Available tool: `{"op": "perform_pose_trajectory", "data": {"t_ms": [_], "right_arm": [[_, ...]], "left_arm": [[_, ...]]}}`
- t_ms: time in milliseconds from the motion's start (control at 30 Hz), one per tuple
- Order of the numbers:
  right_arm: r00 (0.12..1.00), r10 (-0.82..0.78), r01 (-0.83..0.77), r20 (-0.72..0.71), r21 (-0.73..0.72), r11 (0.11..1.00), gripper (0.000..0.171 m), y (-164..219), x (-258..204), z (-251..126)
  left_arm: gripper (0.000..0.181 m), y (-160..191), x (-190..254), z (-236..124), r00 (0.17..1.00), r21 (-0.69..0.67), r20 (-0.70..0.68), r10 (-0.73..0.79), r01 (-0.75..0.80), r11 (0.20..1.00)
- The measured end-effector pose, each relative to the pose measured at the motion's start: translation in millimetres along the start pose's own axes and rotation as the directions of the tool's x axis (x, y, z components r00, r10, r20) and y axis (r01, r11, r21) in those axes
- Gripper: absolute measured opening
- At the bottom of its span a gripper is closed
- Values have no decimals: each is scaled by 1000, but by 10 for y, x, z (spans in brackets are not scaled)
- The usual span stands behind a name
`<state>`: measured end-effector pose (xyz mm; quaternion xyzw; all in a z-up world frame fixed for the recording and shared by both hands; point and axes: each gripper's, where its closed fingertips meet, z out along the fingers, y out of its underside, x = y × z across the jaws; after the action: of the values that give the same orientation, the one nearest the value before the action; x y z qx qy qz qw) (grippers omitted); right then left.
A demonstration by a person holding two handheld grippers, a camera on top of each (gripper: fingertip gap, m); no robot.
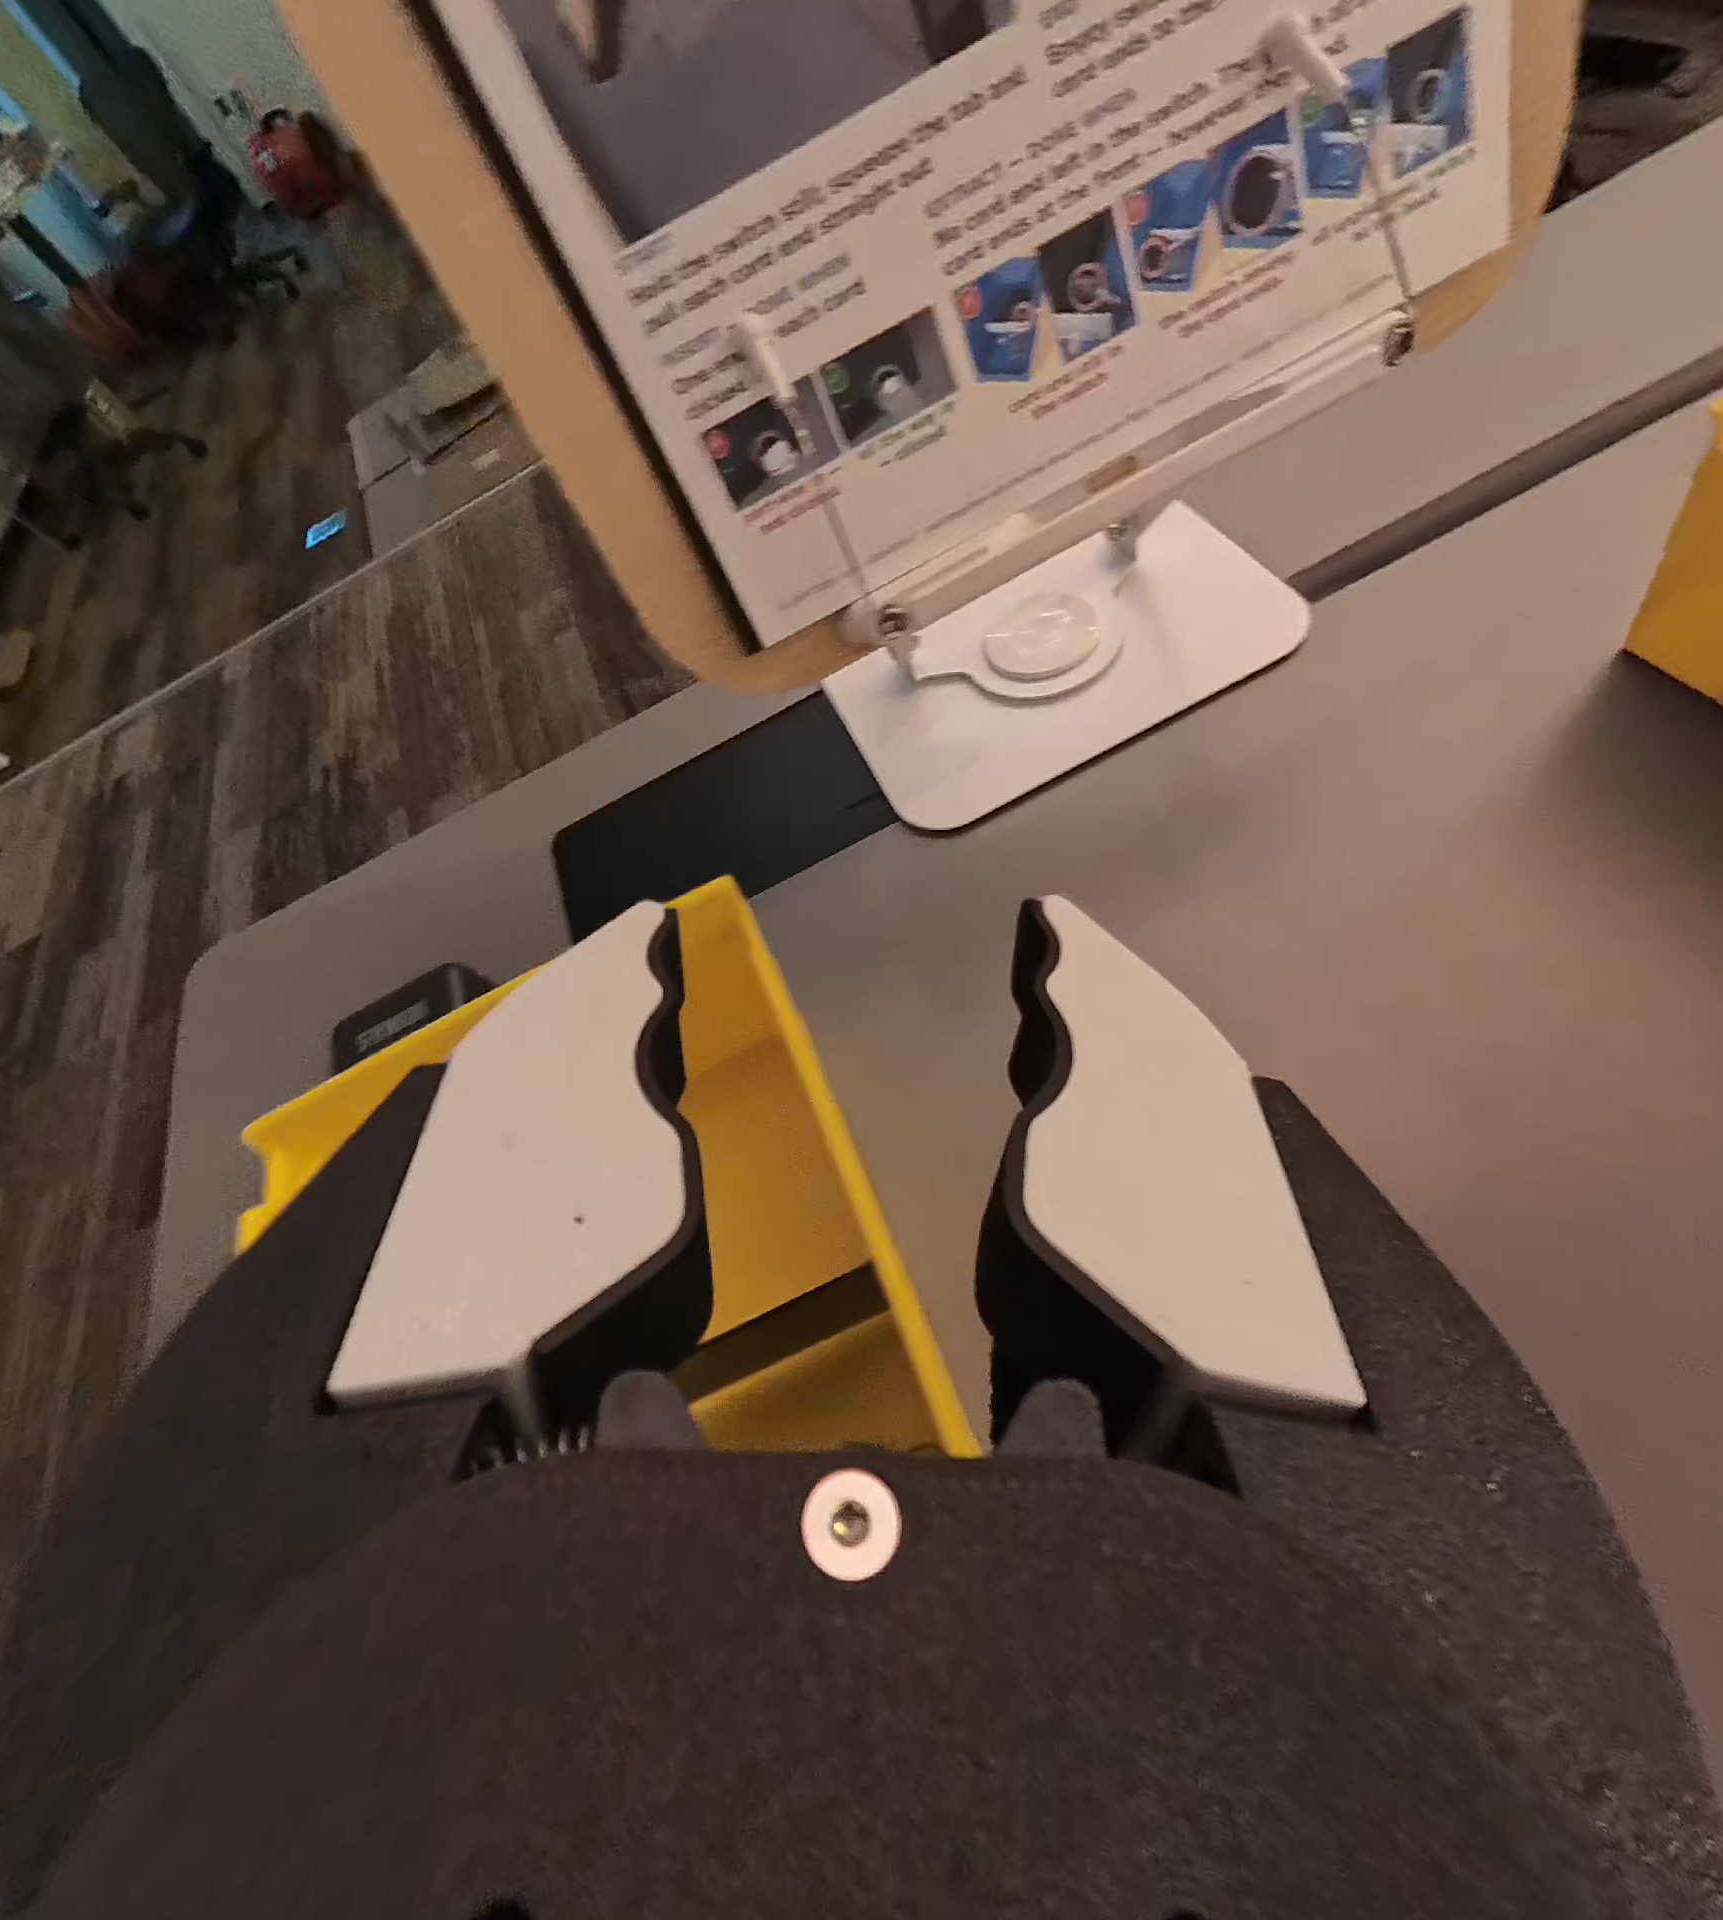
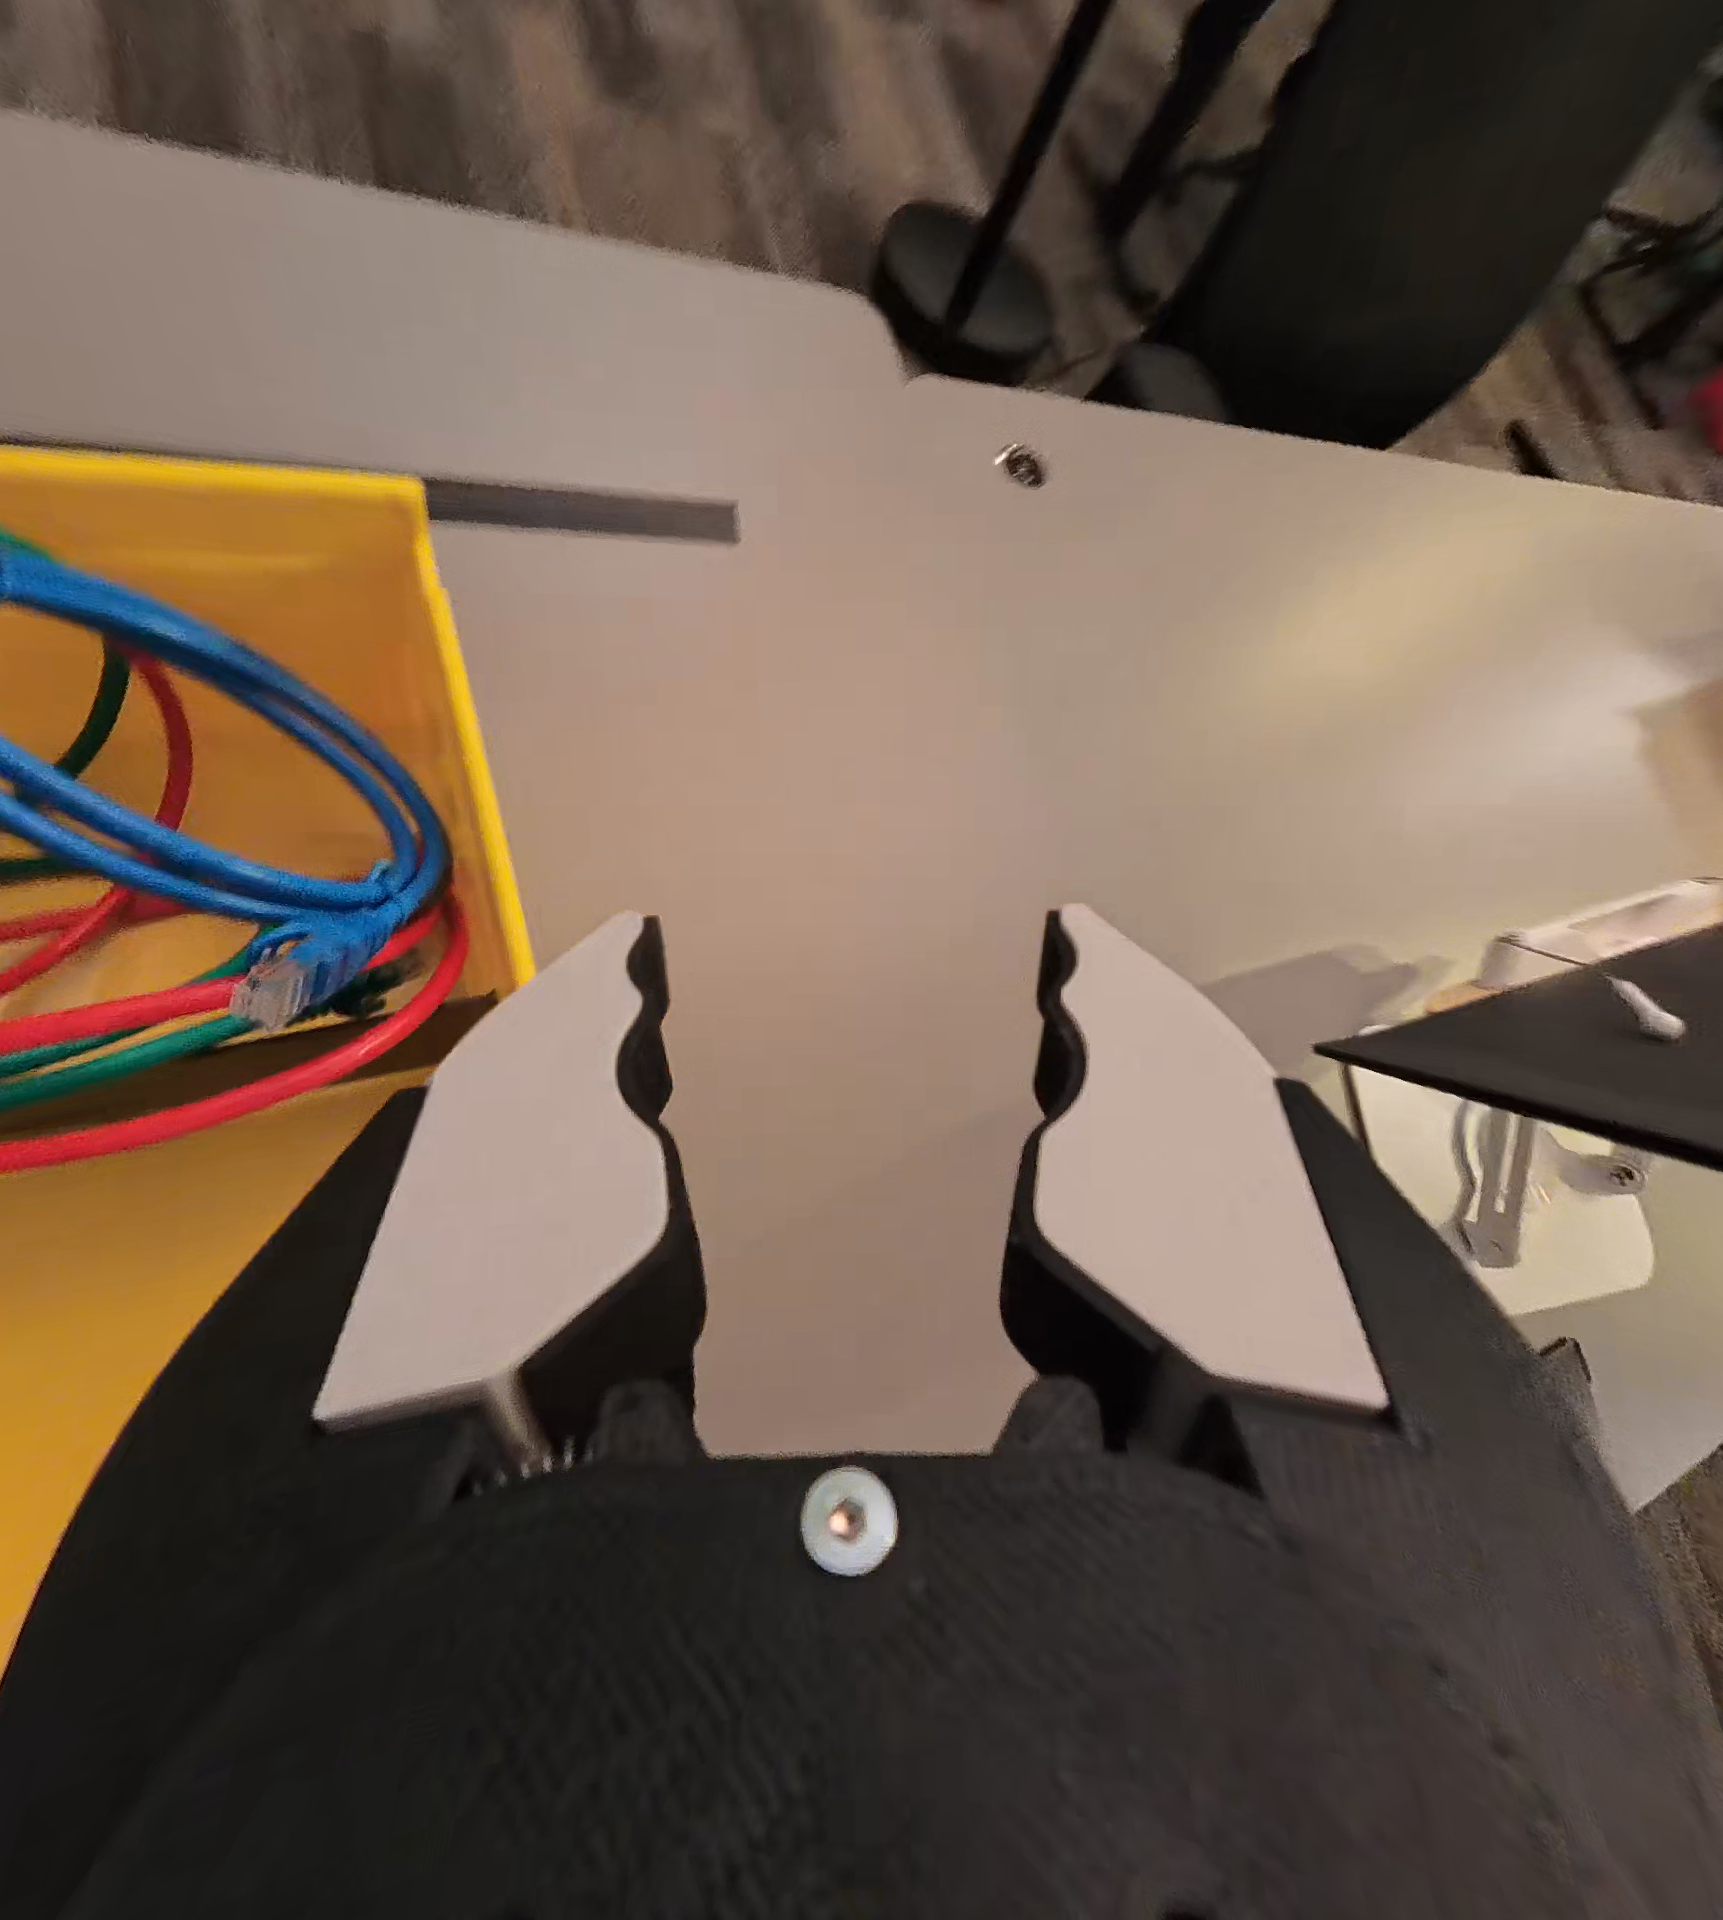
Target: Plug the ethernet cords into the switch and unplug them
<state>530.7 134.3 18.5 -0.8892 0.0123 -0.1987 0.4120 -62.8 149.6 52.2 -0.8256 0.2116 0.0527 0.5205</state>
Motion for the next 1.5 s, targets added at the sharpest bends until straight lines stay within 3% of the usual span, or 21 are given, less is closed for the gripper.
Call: {"op": "perform_pose_trajectory", "data": {"t_ms": [167, 333, 533, 633, 800, 1000, 1167, 1300, 1500], "right_arm": [[995, 51, -41, -81, 118, 992, 66, -144, 222, -172], [999, 52, -49, -13, 137, 989, 65, -154, 160, -170], [947, -6, 28, 320, -65, 997, 66, 321, -324, 34], [911, -19, 90, 413, -153, 984, 64, 581, -457, 108], [855, 29, 129, 518, -266, 955, 42, 773, -749, 217], [824, 141, 152, 549, -454, 878, 8, 1033, -973, 309], [825, 121, 202, 552, -488, 849, 6, 1092, -1061, 314], [782, 82, 303, 618, -491, 817, 8, 1114, -1303, 147], [780, 56, 354, 623, -514, 781, 8, 1074, -1675, -23]], "left_arm": [[60, 232, -527, -266, 986, -95, 149, -73, 88, 992], [64, 553, -976, -592, 941, -134, 256, -223, 263, 956], [68, 1142, -1337, -727, 882, -254, 336, -329, 421, 871], [68, 1476, -1427, -736, 860, -329, 325, -394, 493, 805], [69, 1761, -1547, -693, 817, -346, 277, -507, 577, 740], [67, 1939, -1434, -576, 830, -443, 185, -526, 549, 709], [63, 2250, -1506, -586, 857, -555, 245, -454, 507, 659], [55, 2366, -1468, -516, 843, -585, 213, -494, 515, 627], [24, 2501, -1371, -442, 837, -643, 158, -524, 490, 589]]}}
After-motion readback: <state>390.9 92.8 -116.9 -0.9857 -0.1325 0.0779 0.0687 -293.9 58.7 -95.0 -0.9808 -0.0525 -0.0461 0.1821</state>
